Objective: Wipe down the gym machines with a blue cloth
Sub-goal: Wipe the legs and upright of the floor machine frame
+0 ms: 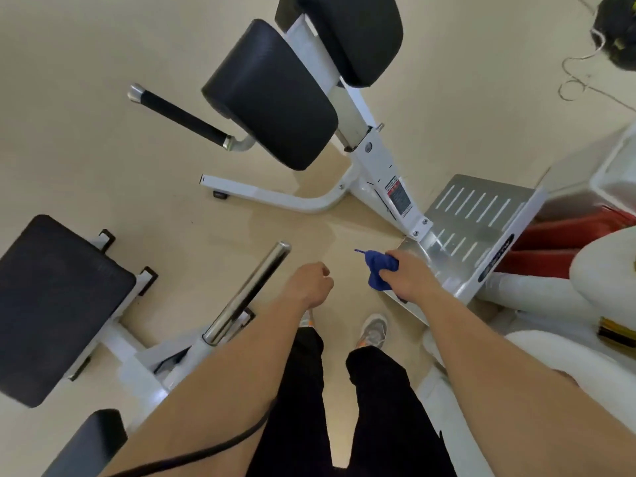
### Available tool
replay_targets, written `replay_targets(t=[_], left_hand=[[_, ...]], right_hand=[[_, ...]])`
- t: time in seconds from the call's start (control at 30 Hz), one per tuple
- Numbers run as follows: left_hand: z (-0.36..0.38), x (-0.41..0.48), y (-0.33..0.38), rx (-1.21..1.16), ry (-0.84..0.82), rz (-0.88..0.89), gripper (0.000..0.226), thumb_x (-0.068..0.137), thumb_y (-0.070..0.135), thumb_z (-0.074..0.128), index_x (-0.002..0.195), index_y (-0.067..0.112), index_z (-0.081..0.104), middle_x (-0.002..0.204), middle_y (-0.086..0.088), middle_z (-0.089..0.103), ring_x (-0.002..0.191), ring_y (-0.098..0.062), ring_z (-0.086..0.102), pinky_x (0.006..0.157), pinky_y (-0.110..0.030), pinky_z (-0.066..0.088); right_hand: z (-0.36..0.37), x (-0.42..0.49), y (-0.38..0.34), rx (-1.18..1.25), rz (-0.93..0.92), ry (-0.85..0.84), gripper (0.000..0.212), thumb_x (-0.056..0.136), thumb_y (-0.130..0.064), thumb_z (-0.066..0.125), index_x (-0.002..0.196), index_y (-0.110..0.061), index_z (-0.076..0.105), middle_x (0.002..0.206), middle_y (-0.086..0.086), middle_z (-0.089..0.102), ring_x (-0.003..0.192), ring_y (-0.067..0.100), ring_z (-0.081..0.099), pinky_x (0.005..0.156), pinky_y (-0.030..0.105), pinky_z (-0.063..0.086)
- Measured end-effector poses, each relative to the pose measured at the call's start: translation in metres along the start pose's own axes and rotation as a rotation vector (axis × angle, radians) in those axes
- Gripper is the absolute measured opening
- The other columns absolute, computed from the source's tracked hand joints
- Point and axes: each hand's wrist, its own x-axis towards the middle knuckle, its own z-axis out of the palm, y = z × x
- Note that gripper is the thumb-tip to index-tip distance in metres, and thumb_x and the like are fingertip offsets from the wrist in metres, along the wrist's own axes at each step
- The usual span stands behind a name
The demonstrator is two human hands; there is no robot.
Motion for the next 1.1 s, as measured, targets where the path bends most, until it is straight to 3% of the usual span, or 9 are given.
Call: replay_targets(t=[0.23, 0.33, 0.53, 0.63, 0.77, 0.9, 1.0, 1.1], left_hand=[[0.056, 0.129, -0.037, -0.295, 0.203, 0.008, 0.061, 0.092, 0.044, 0.056, 0.145, 0.020, 0.040, 0.142, 0.001, 0.050, 0.124, -0.018, 0.054, 0.103, -0.040, 0.045], [0.082, 0.196, -0.045, -0.401, 0.232, 0.039, 0.062, 0.092, 0.047, 0.057, 0.146, 0.022, 0.039, 0.141, 0.004, 0.049, 0.122, -0.016, 0.054, 0.102, -0.040, 0.046], [0.125, 0.326, -0.061, -0.572, 0.211, 0.089, 0.048, 0.099, 0.042, 0.049, 0.143, 0.025, 0.042, 0.133, 0.005, 0.055, 0.108, -0.013, 0.058, 0.096, -0.034, 0.047], [0.137, 0.383, -0.069, -0.683, 0.213, 0.109, 0.040, 0.101, 0.035, 0.047, 0.139, 0.025, 0.047, 0.127, 0.010, 0.057, 0.108, -0.012, 0.058, 0.093, -0.029, 0.045], [0.139, 0.455, -0.077, -0.774, 0.298, 0.177, 0.034, 0.100, 0.034, 0.051, 0.132, 0.024, 0.056, 0.119, 0.009, 0.064, 0.108, -0.012, 0.061, 0.096, -0.031, 0.046], [0.121, 0.508, -0.083, -0.895, 0.355, 0.228, 0.030, 0.096, 0.038, 0.059, 0.110, 0.012, 0.066, 0.097, 0.001, 0.071, 0.084, -0.011, 0.065, 0.083, -0.034, 0.051], [0.103, 0.535, -0.089, -0.816, 0.548, 0.242, 0.026, 0.088, 0.035, 0.069, 0.086, 0.009, 0.065, 0.073, 0.000, 0.063, 0.066, -0.013, 0.056, 0.066, -0.032, 0.047], [0.088, 0.555, -0.097, -0.617, 0.776, 0.259, 0.017, 0.084, 0.037, 0.069, 0.081, 0.022, 0.063, 0.074, 0.010, 0.065, 0.068, -0.007, 0.060, 0.063, -0.025, 0.047]], right_hand=[[0.072, 0.116, 0.040, 0.064, -0.002, -0.004, 0.016, 0.088, -0.014, 0.054, 0.102, -0.016, 0.060, 0.089, 0.002, 0.064, 0.082, 0.025, 0.060, 0.069, 0.031, 0.046], [0.100, 0.174, 0.064, 0.106, -0.010, 0.039, 0.017, 0.087, -0.014, 0.056, 0.102, -0.020, 0.061, 0.092, 0.002, 0.066, 0.087, 0.025, 0.062, 0.076, 0.038, 0.051], [0.143, 0.293, 0.100, 0.064, -0.142, 0.136, 0.019, 0.089, -0.013, 0.060, 0.104, -0.024, 0.058, 0.091, -0.005, 0.063, 0.085, 0.020, 0.059, 0.074, 0.031, 0.047], [0.160, 0.353, 0.111, 0.082, -0.192, 0.130, 0.031, 0.092, -0.015, 0.060, 0.122, -0.021, 0.056, 0.102, -0.006, 0.060, 0.094, 0.018, 0.059, 0.082, 0.034, 0.048], [0.178, 0.429, 0.114, 0.157, -0.306, 0.114, 0.041, 0.094, -0.025, 0.058, 0.134, -0.022, 0.052, 0.118, -0.012, 0.060, 0.108, 0.009, 0.058, 0.090, 0.026, 0.047], [0.192, 0.490, 0.107, 0.100, -0.411, 0.178, 0.053, 0.094, -0.052, 0.041, 0.141, -0.026, 0.045, 0.128, 0.005, 0.054, 0.117, 0.020, 0.054, 0.103, 0.046, 0.046], [0.200, 0.526, 0.106, -0.039, -0.452, 0.259, 0.051, 0.105, -0.043, 0.030, 0.153, -0.026, 0.029, 0.138, 0.011, 0.038, 0.130, 0.028, 0.038, 0.113, 0.043, 0.031], [0.204, 0.550, 0.102, -0.287, -0.562, 0.510, 0.052, 0.102, -0.031, 0.036, 0.153, -0.021, 0.031, 0.131, 0.013, 0.042, 0.116, 0.032, 0.044, 0.100, 0.046, 0.040]])
